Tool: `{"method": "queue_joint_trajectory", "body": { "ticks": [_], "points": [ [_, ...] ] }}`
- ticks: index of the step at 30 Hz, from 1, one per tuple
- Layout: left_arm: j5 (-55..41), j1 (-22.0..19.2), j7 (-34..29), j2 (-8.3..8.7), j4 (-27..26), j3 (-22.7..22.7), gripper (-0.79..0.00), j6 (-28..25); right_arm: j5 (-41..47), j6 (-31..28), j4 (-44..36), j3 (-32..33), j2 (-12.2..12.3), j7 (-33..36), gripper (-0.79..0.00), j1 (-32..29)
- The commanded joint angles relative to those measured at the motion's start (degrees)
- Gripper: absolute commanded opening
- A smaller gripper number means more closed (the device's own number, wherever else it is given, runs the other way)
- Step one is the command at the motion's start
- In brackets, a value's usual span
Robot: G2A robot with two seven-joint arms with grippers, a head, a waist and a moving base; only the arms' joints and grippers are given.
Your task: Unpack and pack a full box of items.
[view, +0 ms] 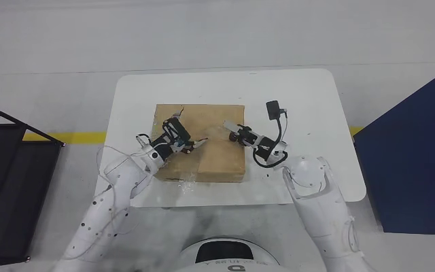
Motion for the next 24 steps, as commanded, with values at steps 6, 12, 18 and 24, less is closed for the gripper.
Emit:
{"method": "queue_joint_trajectory", "body": {
  "ticks": [6,12,18,24],
  "points": [
    [1.36,-0.96,-2.56,-0.12,2.12,0.02,0.000,2.93,0.22,-0.44,-0.43,0.00,0.41,-0.33,0.000,-0.26],
    [4.47,-1.71,-2.41,-0.20,1.59,-0.44,0.000,7.87,0.38,-0.82,-0.39,-0.16,0.73,-0.63,0.000,-0.25],
    [10.03,-1.25,0.33,0.07,0.62,-3.85,0.000,16.28,0.72,-1.47,0.03,-0.36,1.05,-0.72,0.000,-0.33],
    [8.47,0.93,2.71,0.55,-0.31,-11.24,0.000,21.52,1.33,-2.17,0.62,-0.41,1.36,-0.79,0.000,-0.29]
  ]
}}
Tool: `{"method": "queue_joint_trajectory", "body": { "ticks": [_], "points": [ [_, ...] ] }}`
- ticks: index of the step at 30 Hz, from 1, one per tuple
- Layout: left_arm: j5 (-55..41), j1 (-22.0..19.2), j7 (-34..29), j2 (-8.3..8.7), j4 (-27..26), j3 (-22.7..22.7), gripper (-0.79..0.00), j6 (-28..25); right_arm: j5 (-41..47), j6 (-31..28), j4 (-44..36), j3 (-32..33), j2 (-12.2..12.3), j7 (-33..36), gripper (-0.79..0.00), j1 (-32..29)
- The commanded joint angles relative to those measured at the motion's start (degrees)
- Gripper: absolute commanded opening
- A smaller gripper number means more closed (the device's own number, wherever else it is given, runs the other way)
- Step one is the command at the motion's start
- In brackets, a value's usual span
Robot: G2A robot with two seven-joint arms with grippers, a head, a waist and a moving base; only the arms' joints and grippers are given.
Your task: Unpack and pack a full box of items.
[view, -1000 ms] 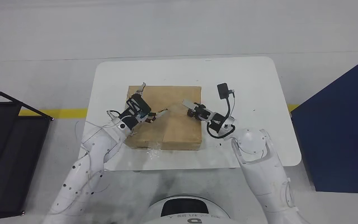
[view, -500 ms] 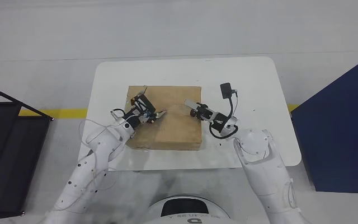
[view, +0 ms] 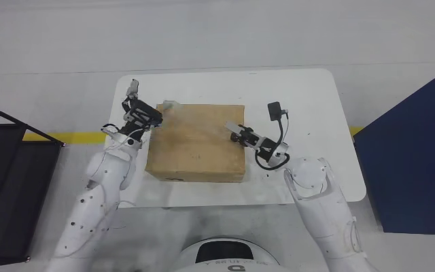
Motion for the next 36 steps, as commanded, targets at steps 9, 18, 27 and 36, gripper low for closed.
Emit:
{"method": "queue_joint_trajectory", "body": {
  "ticks": [9,18,27,36],
  "points": [
    [-5.97,7.51,4.95,0.54,0.40,-12.10,0.000,4.76,0.47,0.16,0.91,-0.91,0.40,0.53,0.000,1.55],
    [-21.77,11.48,7.96,0.10,3.95,-14.34,0.000,-3.45,0.49,1.03,2.66,-3.00,0.51,0.86,0.000,4.42],
    [-39.43,10.41,1.80,0.78,6.99,-18.83,0.000,-22.91,0.66,1.80,4.55,-4.97,0.54,0.64,0.000,6.93],
    [-5.04,9.80,19.77,0.13,9.43,-11.67,0.000,6.00,-0.04,2.06,3.95,-5.36,0.79,0.12,0.000,7.83]
  ]
}}
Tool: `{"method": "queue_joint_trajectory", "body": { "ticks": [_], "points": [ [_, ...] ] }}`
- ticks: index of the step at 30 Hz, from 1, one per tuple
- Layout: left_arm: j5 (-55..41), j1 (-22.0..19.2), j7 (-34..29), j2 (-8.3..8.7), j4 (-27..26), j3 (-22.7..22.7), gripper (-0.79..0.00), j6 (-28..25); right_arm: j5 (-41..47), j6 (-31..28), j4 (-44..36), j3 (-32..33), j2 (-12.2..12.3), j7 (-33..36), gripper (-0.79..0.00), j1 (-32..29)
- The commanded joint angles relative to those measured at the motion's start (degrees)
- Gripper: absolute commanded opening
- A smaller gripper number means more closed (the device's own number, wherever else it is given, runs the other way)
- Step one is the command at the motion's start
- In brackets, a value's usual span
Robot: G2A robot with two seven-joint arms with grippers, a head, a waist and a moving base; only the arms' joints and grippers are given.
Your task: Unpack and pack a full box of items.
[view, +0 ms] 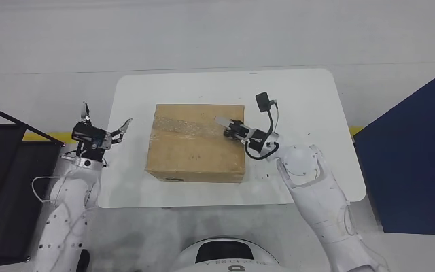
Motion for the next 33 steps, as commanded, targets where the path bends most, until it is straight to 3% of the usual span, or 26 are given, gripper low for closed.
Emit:
{"method": "queue_joint_trajectory", "body": {
  "ticks": [1,5,11,16,20,23,26,31,33],
  "points": [
    [2.99,-1.06,1.57,-0.36,1.75,2.13,0.000,5.06,-0.08,-0.06,-0.03,-0.01,0.01,-0.02,0.000,0.00],
    [-5.48,-3.74,1.24,-0.82,4.64,3.90,0.000,-1.36,-0.08,-0.06,-0.03,-0.01,0.01,-0.02,0.000,0.00],
    [-30.80,-5.21,-4.87,-0.64,7.12,0.24,0.000,-23.56,-0.08,-0.06,-0.03,-0.01,0.01,-0.02,0.000,0.00],
    [-51.10,-6.76,-18.57,-0.12,10.89,-1.40,0.000,-39.52,-0.08,-0.06,-0.03,-0.01,0.01,-0.02,0.000,0.00],
    [-77.29,-9.42,-35.45,0.51,16.88,0.81,0.000,-50.53,-0.08,-0.06,-0.03,-0.01,0.01,-0.02,0.000,0.00],
    [-95.01,-12.25,-49.51,1.36,20.01,1.94,0.000,-48.27,-0.08,-0.06,-0.03,-0.01,0.01,-0.02,0.000,0.00],
    [-104.23,-13.93,-59.47,2.21,21.54,1.50,0.000,-46.66,-0.08,-0.06,-0.03,-0.01,0.01,-0.02,0.000,0.00],
    [-108.31,-15.53,-67.29,2.87,23.04,2.06,0.000,-44.80,-0.08,-0.06,-0.03,-0.01,0.01,-0.02,0.000,0.00],
    [-109.85,-16.04,-69.41,2.91,23.41,3.02,-0.043,-43.65,-0.08,-0.06,-0.03,-0.01,0.01,-0.02,0.000,0.00]
  ]
}}
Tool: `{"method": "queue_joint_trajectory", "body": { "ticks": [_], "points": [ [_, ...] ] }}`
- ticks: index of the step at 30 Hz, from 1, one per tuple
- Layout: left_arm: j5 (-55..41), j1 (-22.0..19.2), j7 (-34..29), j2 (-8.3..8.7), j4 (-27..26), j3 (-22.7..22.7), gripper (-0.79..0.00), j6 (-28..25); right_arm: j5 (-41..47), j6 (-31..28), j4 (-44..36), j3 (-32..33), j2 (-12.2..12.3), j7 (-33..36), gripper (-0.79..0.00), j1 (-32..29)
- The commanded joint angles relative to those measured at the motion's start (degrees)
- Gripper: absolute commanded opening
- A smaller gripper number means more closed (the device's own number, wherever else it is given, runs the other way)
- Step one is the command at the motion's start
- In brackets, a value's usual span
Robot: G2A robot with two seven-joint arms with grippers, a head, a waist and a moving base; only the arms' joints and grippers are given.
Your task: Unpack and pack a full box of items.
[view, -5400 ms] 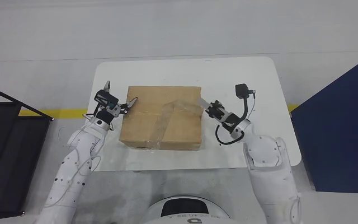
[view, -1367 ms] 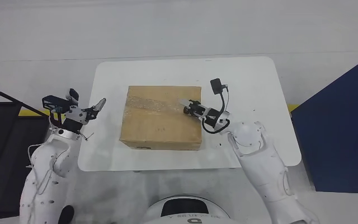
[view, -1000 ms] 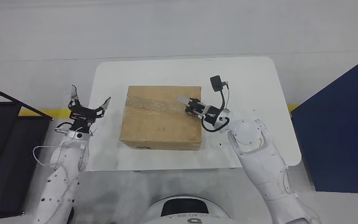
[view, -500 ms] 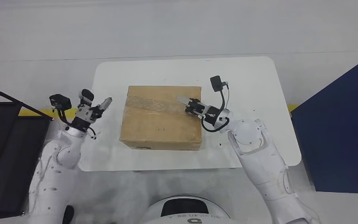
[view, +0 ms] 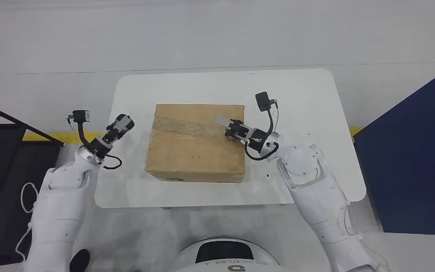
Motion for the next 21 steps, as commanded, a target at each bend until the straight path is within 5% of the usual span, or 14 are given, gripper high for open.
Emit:
{"method": "queue_joint_trajectory", "body": {
  "ticks": [1,17,21],
  "points": [
    [-1.56,-0.46,-1.55,0.02,0.38,0.72,-0.083,0.96,0.00,0.00,0.00,0.00,0.00,0.00,0.000,0.00],
    [-10.91,-5.82,-12.44,0.17,5.28,5.41,-0.329,6.40,0.00,0.00,0.00,0.00,0.00,0.00,0.000,0.00],
    [-11.49,-6.63,-12.95,0.16,6.79,6.02,-0.480,6.08,0.00,0.00,0.00,0.00,0.00,0.00,0.000,0.00]
  ]
}}
